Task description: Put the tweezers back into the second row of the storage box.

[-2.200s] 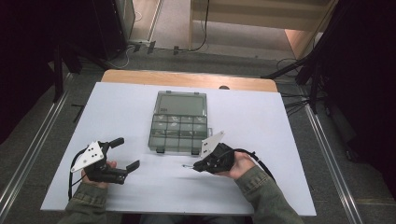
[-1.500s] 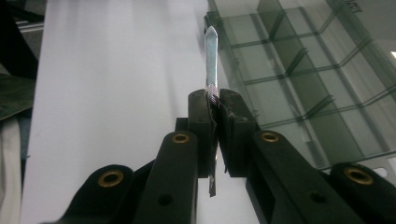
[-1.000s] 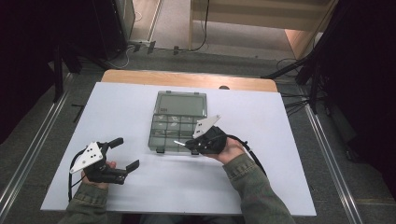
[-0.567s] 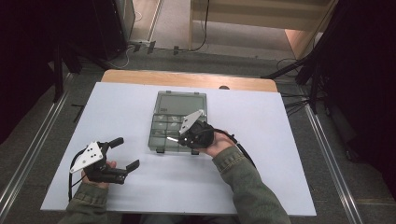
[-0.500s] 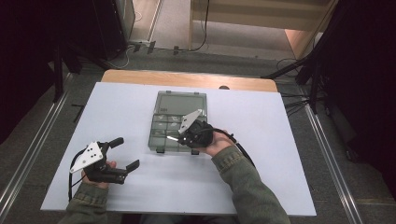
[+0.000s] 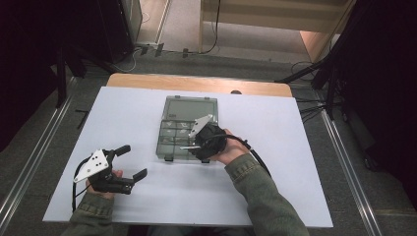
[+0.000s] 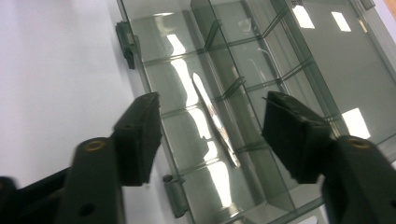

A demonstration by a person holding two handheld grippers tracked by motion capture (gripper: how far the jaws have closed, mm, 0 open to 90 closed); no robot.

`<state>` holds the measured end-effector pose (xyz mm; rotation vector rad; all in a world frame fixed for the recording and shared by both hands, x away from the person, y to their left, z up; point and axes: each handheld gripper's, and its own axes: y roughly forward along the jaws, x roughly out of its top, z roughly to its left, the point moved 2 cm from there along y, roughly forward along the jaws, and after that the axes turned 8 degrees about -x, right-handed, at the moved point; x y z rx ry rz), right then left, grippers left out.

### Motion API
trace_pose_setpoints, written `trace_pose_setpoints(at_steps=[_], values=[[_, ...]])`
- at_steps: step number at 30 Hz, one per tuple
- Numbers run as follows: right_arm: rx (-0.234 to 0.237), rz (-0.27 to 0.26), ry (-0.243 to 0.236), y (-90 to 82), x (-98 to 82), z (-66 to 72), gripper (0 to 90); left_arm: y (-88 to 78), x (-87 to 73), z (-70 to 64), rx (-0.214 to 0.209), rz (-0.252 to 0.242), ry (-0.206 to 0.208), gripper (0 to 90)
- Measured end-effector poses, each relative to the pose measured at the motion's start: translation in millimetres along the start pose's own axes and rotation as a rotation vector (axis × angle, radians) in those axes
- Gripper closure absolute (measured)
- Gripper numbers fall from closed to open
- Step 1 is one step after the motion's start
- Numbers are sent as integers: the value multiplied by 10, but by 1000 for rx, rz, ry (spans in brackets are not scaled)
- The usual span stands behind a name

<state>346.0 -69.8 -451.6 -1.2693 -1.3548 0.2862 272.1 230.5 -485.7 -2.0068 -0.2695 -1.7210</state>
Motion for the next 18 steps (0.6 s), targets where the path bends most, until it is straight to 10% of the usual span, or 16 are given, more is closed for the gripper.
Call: trace_pose_setpoints(at_steps=[11,18], values=[[37,-66,191,-115,-374,-15,0,5,-3,-8,-5,3,-2,0],[11,-118,335,-292,-711,-86,0,10,-5,-10,-4,5,-2,0]])
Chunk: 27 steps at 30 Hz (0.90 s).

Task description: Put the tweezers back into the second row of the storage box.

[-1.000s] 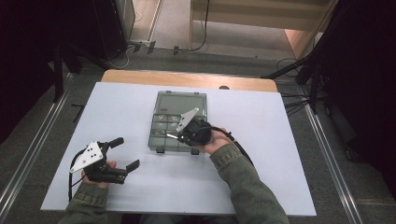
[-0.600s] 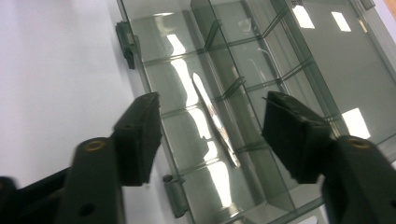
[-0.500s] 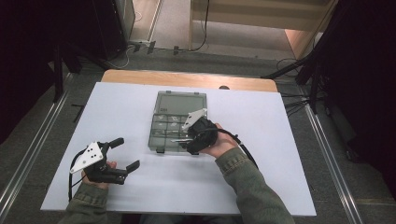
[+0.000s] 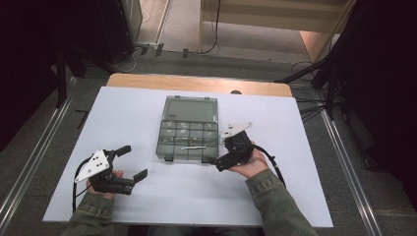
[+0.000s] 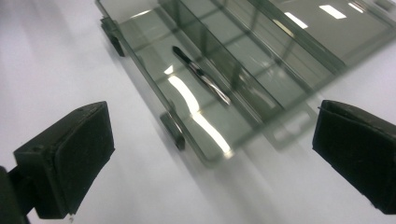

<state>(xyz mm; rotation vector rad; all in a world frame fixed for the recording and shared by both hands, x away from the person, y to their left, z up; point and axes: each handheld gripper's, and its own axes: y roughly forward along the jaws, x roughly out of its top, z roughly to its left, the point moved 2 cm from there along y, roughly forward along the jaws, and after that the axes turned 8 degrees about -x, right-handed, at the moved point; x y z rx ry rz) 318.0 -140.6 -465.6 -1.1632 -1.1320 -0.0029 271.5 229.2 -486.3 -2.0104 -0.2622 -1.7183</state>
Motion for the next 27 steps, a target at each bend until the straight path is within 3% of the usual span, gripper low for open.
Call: trace_pose_setpoints(at_steps=[2,4,6,8,10,16,18,21,23,26,27], values=[[-5,9,42,-55,-68,-38,0,1,1,0,0,-1,0,0],[-20,-27,80,-124,-140,-67,0,2,4,-4,0,-4,0,0],[-46,-15,108,-188,-194,-91,0,3,4,-5,-2,-1,3,0],[-78,-66,135,-260,-276,-109,0,5,4,-5,-2,-1,4,0],[-94,-55,157,-305,-347,-119,0,7,6,-2,-2,-1,5,0],[-125,-138,230,-461,-565,-147,0,29,4,-2,-6,6,7,0],[-130,-145,240,-499,-603,-164,0,34,4,-3,-7,8,9,0],[-158,-224,264,-558,-691,-174,0,35,5,-3,-7,7,9,0],[-151,-221,271,-573,-732,-189,0,37,4,1,-9,8,9,0],[-178,-239,278,-585,-810,-192,0,38,5,0,-10,8,11,0],[-188,-224,280,-588,-833,-181,0,39,5,-1,-10,8,11,0]])
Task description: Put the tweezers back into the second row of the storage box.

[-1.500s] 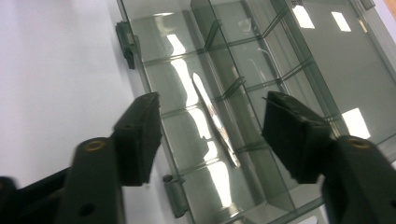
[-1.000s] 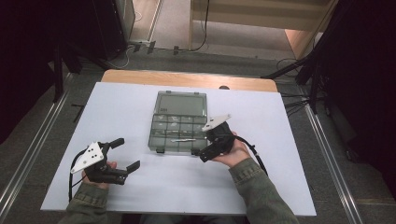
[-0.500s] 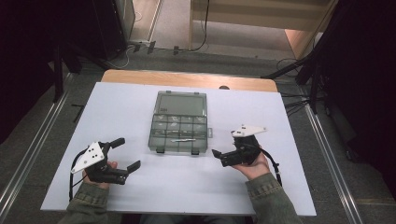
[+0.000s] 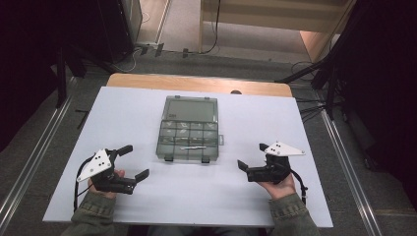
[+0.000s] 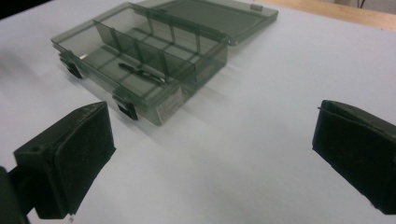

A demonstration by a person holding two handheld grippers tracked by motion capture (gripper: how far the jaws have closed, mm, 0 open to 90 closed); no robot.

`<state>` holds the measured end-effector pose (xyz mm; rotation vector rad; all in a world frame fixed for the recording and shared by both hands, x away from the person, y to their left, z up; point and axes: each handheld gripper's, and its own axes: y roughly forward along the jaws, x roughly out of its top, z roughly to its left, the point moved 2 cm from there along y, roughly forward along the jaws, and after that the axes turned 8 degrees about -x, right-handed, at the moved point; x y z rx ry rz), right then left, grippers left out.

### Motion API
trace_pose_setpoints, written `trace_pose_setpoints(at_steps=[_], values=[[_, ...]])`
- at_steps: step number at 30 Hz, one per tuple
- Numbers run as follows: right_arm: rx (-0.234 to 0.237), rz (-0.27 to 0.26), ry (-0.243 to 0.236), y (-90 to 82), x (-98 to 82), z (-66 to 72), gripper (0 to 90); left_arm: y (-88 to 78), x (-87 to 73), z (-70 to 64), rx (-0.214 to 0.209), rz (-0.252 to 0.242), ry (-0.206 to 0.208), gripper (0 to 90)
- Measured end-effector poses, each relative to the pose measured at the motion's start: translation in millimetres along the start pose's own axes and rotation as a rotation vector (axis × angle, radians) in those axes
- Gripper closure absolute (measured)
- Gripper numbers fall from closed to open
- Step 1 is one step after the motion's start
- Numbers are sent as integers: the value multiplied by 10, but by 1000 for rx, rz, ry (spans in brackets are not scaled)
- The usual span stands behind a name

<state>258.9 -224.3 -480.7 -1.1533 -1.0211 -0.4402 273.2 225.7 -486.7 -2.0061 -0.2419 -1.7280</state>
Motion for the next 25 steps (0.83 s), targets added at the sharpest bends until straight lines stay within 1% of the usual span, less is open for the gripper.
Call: trace_pose_setpoints(at_steps=[1,5,6,7,9,11,12,14,16,19,23,25], values=[[-7,5,-7,-7,-11,2,0,1,-1,0,-1,2,2,0],[-25,-62,2,-88,-90,18,0,5,0,-2,-5,2,2,0],[-38,-78,-7,-126,-108,21,0,7,-1,-3,-5,2,2,0],[-36,-103,-10,-148,-125,21,0,8,-2,-5,-5,1,1,0],[-43,-178,-9,-211,-190,24,0,10,-2,-5,-4,1,2,0],[-42,-229,-18,-265,-263,24,0,12,-4,-8,-5,2,-2,0],[-40,-248,-20,-284,-297,25,0,13,-4,-9,-5,4,-2,0],[-47,-297,-38,-336,-409,25,0,15,-4,-10,-6,6,-1,0],[-50,-324,-43,-368,-504,18,0,20,-6,-9,-8,10,2,0],[-52,-330,-32,-388,-579,3,0,29,-5,-12,-9,12,2,0],[-62,-338,-11,-389,-564,-22,0,30,-6,-14,-12,16,2,0],[-59,-325,5,-382,-560,-22,0,30,-5,-11,-12,14,2,0]])
